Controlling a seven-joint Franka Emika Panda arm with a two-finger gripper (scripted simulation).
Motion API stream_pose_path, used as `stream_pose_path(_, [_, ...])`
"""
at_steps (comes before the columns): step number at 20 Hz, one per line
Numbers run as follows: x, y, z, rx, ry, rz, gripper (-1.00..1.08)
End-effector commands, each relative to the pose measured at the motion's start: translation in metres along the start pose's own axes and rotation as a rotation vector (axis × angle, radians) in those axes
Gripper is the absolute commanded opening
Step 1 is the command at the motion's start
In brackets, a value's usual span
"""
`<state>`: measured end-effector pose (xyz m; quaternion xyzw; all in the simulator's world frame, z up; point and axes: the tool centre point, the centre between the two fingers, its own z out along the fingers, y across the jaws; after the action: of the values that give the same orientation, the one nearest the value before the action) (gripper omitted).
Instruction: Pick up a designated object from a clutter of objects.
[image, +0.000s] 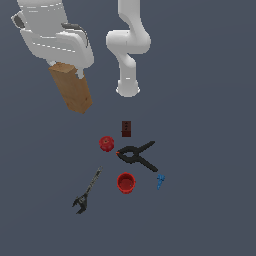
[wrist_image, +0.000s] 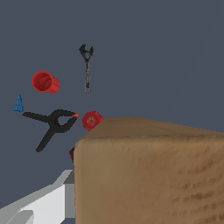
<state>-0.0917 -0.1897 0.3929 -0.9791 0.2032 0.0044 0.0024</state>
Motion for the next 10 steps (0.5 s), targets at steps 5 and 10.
stream_pose_path(5, [-0.008, 0.042, -0.037, -0.001, 0.009, -0.001, -1.00])
stream_pose_path(10, [-0.009, 0.055, -0.047, -0.003, 0.009, -0.001, -1.00])
